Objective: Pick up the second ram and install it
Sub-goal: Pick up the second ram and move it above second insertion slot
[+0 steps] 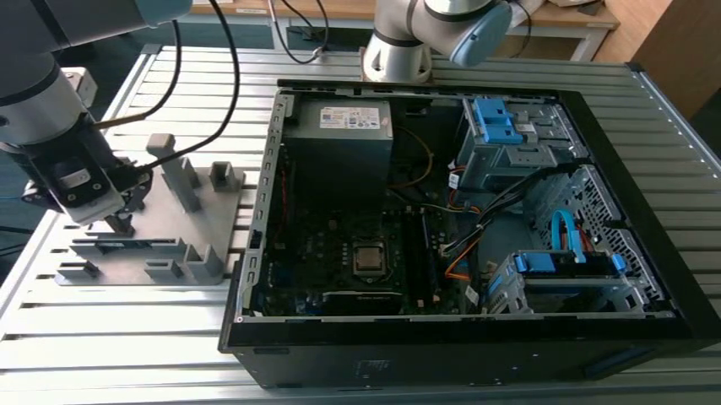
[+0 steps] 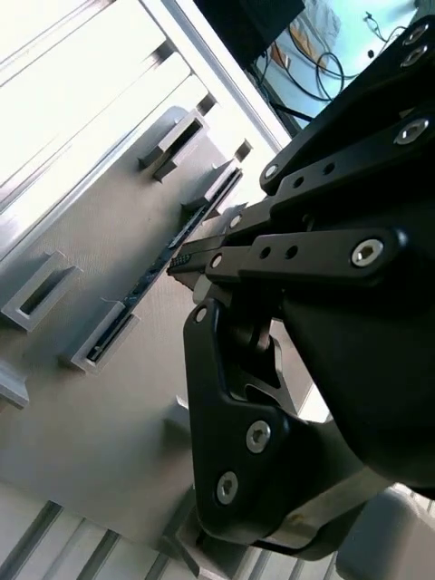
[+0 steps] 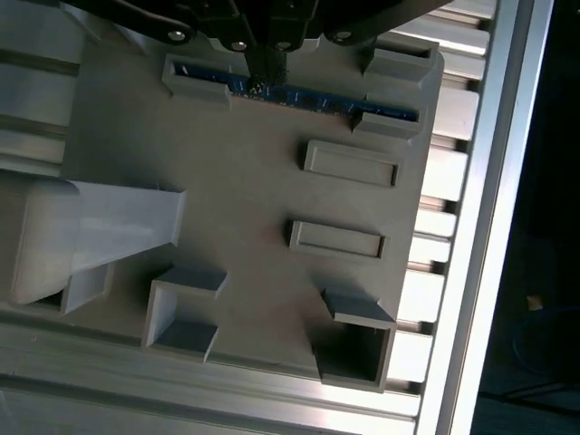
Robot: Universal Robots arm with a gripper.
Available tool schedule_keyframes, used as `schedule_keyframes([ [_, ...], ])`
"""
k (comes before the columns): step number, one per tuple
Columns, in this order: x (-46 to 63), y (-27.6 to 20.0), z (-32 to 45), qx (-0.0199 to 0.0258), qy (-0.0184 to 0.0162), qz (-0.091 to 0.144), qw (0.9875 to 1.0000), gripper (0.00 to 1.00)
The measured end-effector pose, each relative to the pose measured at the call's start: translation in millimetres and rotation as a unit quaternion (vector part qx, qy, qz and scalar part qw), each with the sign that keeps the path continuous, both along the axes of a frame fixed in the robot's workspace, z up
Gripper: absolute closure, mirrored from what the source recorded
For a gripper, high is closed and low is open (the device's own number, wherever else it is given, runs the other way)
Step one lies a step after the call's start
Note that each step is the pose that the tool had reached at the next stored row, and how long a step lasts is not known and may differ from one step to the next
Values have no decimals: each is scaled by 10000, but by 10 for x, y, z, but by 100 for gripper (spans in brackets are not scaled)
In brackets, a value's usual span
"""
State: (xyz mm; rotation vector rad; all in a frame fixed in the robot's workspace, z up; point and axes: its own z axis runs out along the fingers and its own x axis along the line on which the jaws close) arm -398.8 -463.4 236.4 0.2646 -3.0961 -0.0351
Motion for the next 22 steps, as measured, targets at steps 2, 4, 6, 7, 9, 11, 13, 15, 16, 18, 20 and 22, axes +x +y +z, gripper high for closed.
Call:
schedule_keyframes([
  [2, 0, 0, 0, 0, 0, 77, 10000, 90],
  [4, 0, 0, 0, 0, 0, 155, 9999, 90],
  [6, 0, 0, 0, 0, 0, 234, 9997, 90],
  [7, 0, 0, 0, 0, 0, 275, 9996, 90],
  [9, 0, 0, 0, 0, 0, 353, 9994, 90],
  [11, 0, 0, 0, 0, 0, 433, 9991, 90],
  [13, 0, 0, 0, 0, 0, 512, 9987, 90],
  [15, 0, 0, 0, 0, 0, 588, 9983, 90],
  [16, 0, 0, 0, 0, 0, 627, 9980, 90],
  [18, 0, 0, 0, 0, 0, 703, 9975, 90],
  [20, 0, 0, 0, 0, 0, 779, 9970, 90],
  [22, 0, 0, 0, 0, 0, 855, 9963, 90],
])
